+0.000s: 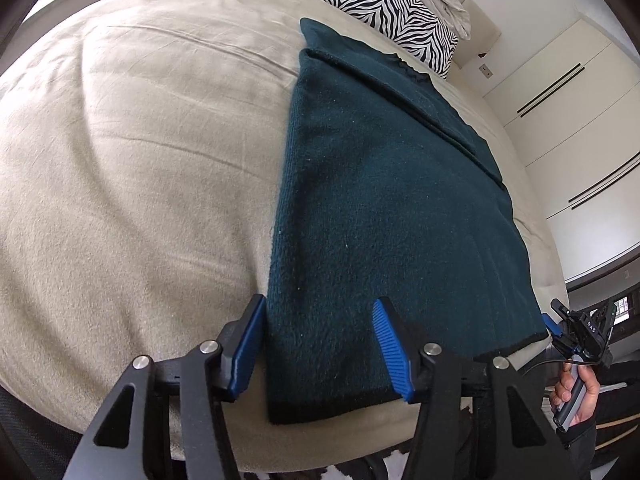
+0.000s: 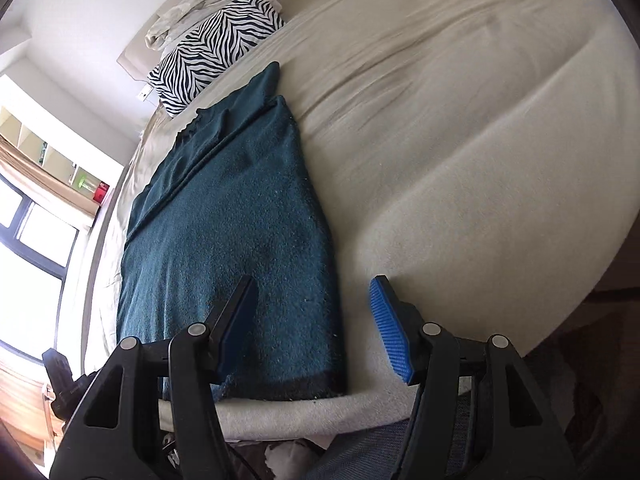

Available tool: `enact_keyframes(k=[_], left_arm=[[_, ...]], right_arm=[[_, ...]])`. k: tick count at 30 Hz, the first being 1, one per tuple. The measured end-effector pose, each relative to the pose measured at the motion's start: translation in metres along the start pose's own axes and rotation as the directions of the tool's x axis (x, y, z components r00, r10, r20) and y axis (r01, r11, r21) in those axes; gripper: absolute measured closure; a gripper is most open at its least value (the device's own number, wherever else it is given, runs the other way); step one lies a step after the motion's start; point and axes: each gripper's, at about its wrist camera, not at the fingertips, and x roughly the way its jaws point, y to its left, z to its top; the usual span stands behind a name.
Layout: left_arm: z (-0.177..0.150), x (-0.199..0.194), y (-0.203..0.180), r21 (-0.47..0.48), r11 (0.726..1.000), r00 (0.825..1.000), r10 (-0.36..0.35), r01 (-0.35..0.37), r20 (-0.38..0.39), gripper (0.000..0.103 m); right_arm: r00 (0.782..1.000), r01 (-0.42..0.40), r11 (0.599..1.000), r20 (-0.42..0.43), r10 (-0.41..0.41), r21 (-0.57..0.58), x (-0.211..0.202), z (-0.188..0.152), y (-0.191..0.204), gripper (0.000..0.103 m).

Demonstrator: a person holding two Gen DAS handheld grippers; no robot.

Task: Fold small clothes
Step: 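Grasp the sweater hem with both grippers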

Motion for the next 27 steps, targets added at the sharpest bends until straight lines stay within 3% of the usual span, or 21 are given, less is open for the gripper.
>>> enact_keyframes(k=[3, 10, 17, 21, 24, 27], left_arm=[[-0.002, 0.000, -0.002, 0.010, 1.000, 1.000, 0.013, -0.012, -0.025, 0.052], [-0.007, 0.001, -0.008, 0.019, 1.000, 0.997, 0.024, -0.023, -0.070, 0.050], [-0.011, 0.001, -0.003, -0.006, 1.000, 0.996, -0.006, 0.006, -0.090, 0.053], [-0.012, -0.003, 0.007, -0.022, 1.000, 0.996, 0.008, -0.010, -0.093, 0.071], [-0.015, -0.004, 0.016, -0.054, 0.999, 0.995, -0.015, 0.010, -0.103, 0.090], [-0.018, -0.004, 0.027, -0.106, 0.993, 0.993, -0.065, 0.054, -0.098, 0.095]], right_arm=[[1.000, -0.009, 0.999, 0.010, 0.009, 0.046, -0.010, 0.000, -0.012, 0.046], [0.996, -0.056, 0.995, -0.066, 0.061, 0.086, -0.011, -0.008, -0.017, 0.048], [0.978, -0.117, 0.982, -0.157, 0.141, 0.149, 0.007, -0.017, -0.015, 0.071], [0.973, -0.153, 0.968, -0.143, 0.183, 0.197, 0.008, -0.016, -0.024, 0.077], [0.972, -0.154, 0.967, -0.148, 0.185, 0.201, 0.009, -0.015, -0.026, 0.088], [0.971, -0.159, 0.959, -0.140, 0.195, 0.233, 0.012, -0.015, -0.033, 0.095]])
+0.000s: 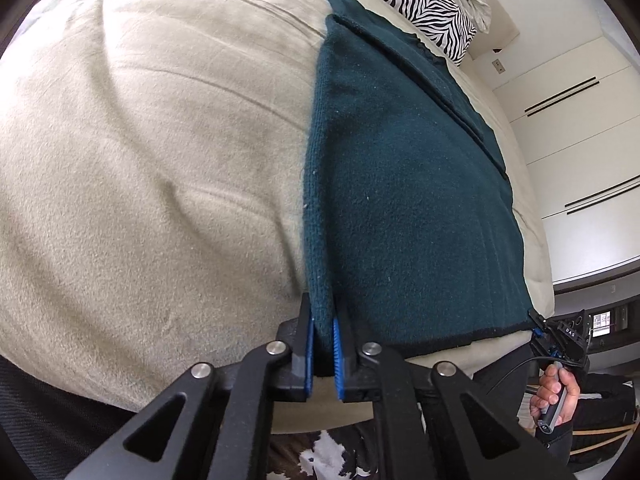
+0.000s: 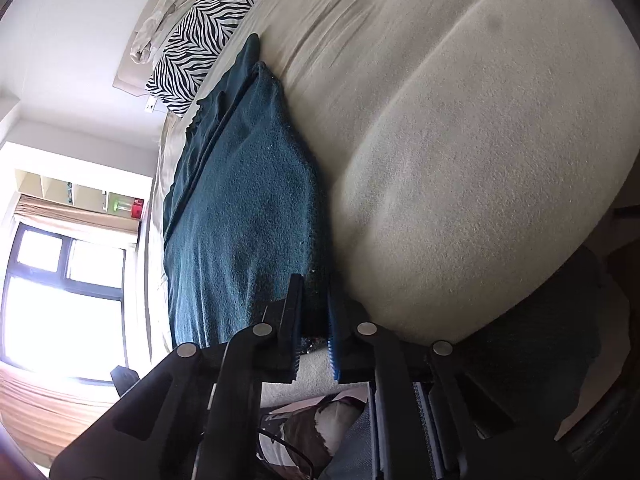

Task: Fold small clothes
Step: 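Grasp the sweater hem with both grippers, then lift the hem with both grippers and fold it toward the collar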

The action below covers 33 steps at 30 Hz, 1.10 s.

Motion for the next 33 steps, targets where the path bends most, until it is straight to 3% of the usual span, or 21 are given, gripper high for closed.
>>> enact_keyframes(k=[10, 17, 22, 30, 33], left_arm=[[-0.002, -0.020, 0.022, -0.147, 0.973, 0.984, -0.169, 0.177, 0.063, 0.096], [0.009, -0.047, 0.020, -0.174, 0.944, 0.956, -0.258, 0.280, 0.136, 0.096], [0.023, -0.063, 0.015, -0.183, 0.916, 0.928, -0.323, 0.356, 0.187, 0.096], [0.069, -0.073, -0.007, -0.175, 0.881, 0.885, -0.392, 0.440, 0.250, 0.096], [0.084, -0.073, -0.010, -0.180, 0.878, 0.880, -0.390, 0.444, 0.269, 0.096]], right_arm=[[0.997, -0.030, 1.000, 0.077, 0.031, -0.009, -0.017, -0.002, 0.006, 0.097], [0.994, -0.057, 0.998, 0.093, 0.060, -0.032, -0.021, 0.004, 0.023, 0.097], [0.989, -0.094, 0.995, 0.107, 0.097, -0.039, -0.027, 0.012, 0.033, 0.097], [0.974, -0.152, 0.986, 0.157, 0.160, -0.065, -0.033, 0.041, 0.060, 0.097], [0.969, -0.155, 0.983, 0.181, 0.170, -0.093, -0.032, 0.058, 0.075, 0.097]])
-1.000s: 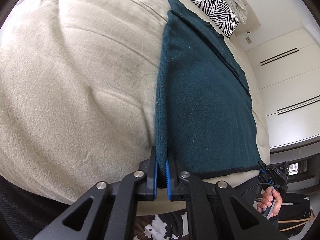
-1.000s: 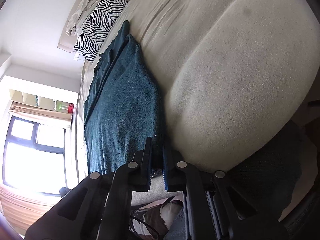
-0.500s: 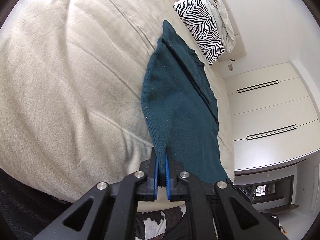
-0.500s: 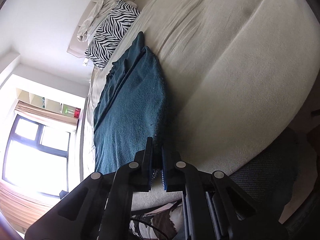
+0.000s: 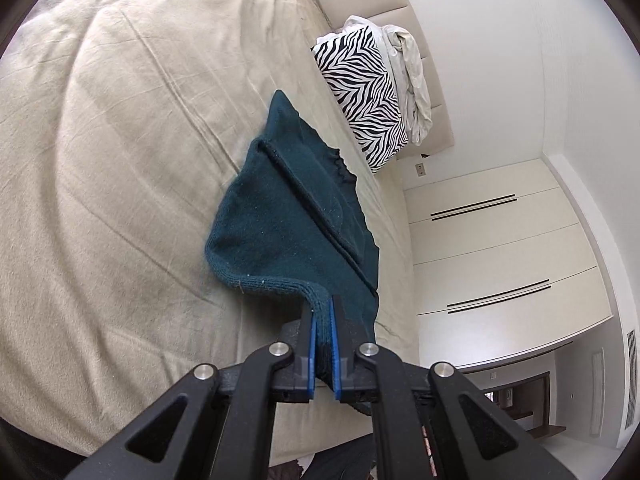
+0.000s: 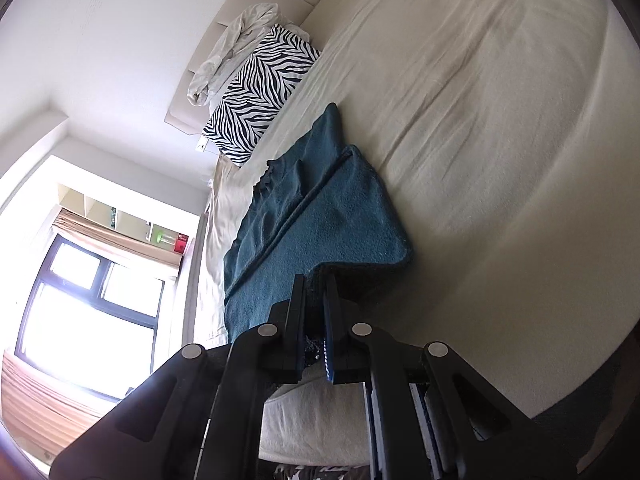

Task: Fold small clothes
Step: 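Lift the hem with both grippers and fold it toward the collar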

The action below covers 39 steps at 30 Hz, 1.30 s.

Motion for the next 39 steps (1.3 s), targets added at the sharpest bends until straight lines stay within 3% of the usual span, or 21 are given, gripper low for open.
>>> enact_keyframes(k=[14, 23, 39], left_arm=[[0.075, 0.049, -0.011, -0.043, 0.998, 0.998, -0.035, 0.037, 0.058, 0.096], [0.136, 0.101, -0.025, -0.005, 1.000, 0.997, -0.004, 0.004, 0.072, 0.096], [0.225, 0.196, -0.003, -0.049, 0.997, 0.995, 0.068, -0.065, 0.066, 0.096]], right_arm=[[0.997, 0.021, 0.994, 0.078, -0.013, -0.105, 0.063, 0.090, 0.049, 0.097], [0.993, 0.082, 0.983, 0.101, -0.066, -0.163, 0.130, 0.143, 0.072, 0.097], [0.981, 0.185, 0.976, 0.076, -0.177, -0.112, 0.271, 0.217, 0.052, 0.097]])
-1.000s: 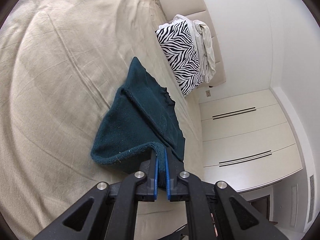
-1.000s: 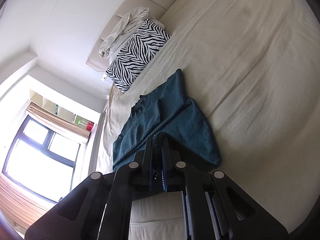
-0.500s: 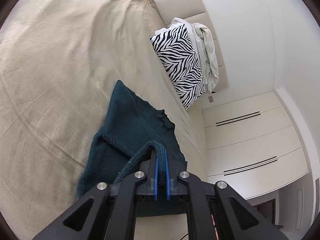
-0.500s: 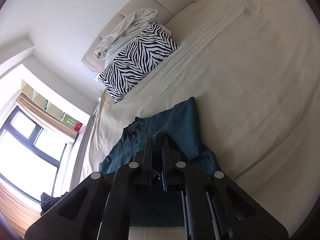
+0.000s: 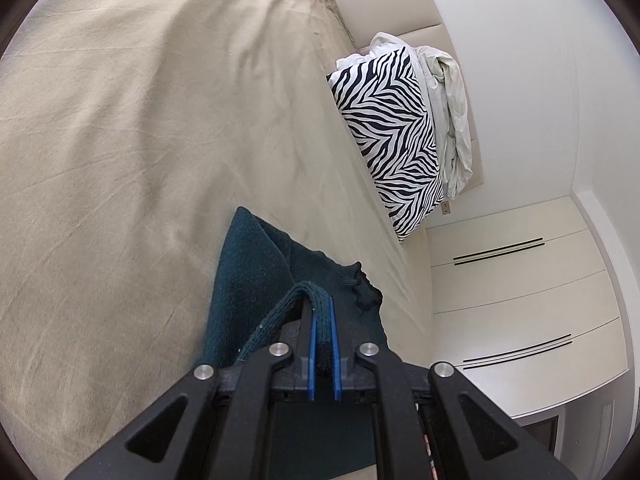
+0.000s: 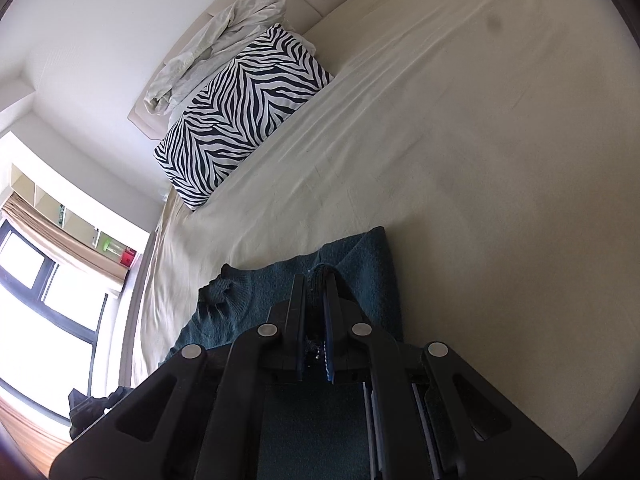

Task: Fold small clothes
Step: 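Lift the hem with both grippers and fold it toward the collar, then lay the folded hem down and open both grippers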

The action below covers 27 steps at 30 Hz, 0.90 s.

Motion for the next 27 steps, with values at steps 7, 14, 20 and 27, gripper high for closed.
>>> enact_keyframes(k=[7, 14, 20, 27], left_arm=[[0.020, 0.050, 0.014, 0.039, 0.993, 0.993, 0.112, -0.111, -0.022, 0.087], [0.006, 0.036, 0.013, 0.065, 0.993, 0.995, 0.097, -0.096, -0.004, 0.064], [-0.015, -0.001, 0.003, 0.124, 0.986, 0.993, 0.104, -0.111, 0.060, 0.052], [-0.071, -0.019, 0.009, 0.224, 0.956, 0.982, 0.185, -0.191, 0.048, 0.052]], right_arm=[[0.997, 0.062, 0.997, -0.041, -0.060, 0.053, 0.059, 0.017, -0.021, 0.091], [0.996, 0.078, 0.996, 0.027, -0.079, 0.043, 0.053, 0.017, -0.030, 0.031], [0.994, 0.103, 0.994, 0.037, -0.102, -0.024, 0.011, -0.002, -0.027, 0.031], [0.989, 0.145, 0.966, 0.014, -0.145, -0.215, -0.031, -0.057, -0.009, 0.033]])
